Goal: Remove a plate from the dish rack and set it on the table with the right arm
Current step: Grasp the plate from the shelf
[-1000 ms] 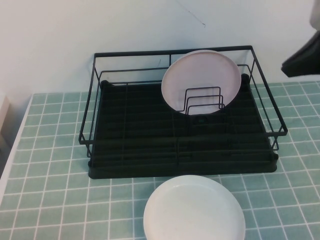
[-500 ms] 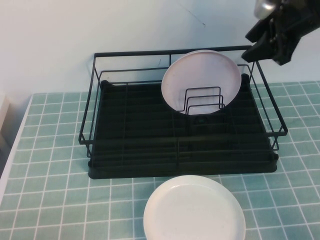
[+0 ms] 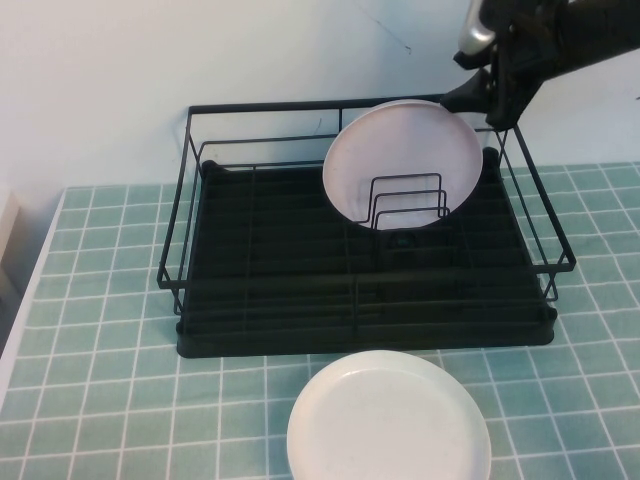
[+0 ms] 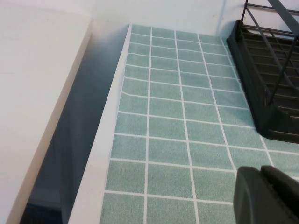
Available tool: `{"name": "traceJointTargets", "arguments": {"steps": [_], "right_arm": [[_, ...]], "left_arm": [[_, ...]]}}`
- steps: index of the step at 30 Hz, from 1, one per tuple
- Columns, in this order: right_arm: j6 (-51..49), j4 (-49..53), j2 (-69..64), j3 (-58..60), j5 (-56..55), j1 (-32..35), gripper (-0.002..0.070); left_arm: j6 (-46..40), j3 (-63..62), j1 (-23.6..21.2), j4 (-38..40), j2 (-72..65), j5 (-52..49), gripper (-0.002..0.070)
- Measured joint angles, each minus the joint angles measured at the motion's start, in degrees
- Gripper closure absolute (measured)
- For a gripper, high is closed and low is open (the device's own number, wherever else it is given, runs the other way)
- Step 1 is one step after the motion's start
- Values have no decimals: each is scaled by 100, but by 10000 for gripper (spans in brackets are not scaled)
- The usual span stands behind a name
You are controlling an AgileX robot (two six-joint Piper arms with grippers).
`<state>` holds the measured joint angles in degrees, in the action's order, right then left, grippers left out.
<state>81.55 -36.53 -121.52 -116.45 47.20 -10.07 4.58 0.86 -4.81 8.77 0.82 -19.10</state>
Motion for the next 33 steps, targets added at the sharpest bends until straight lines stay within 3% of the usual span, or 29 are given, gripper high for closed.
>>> {"name": "traceJointTargets", "arguments": {"steps": [13, 16, 20, 22, 33], "right_arm": [[231, -330, -794, -12, -1072, -131, 238], [289, -473, -848, -12, -1213, -181, 311], [327, -498, -857, -12, -1125, -259, 517], [364, -498, -857, -12, -1043, -281, 565], [330, -275, 144, -12, -848, -290, 574]], "left_arm": [[0, 0, 0, 0, 0, 0, 678], [0, 0, 0, 0, 0, 0, 678], [0, 0, 0, 0, 0, 0, 678], [0, 0, 0, 0, 0, 0, 678], [0, 0, 0, 0, 0, 0, 678]]}}
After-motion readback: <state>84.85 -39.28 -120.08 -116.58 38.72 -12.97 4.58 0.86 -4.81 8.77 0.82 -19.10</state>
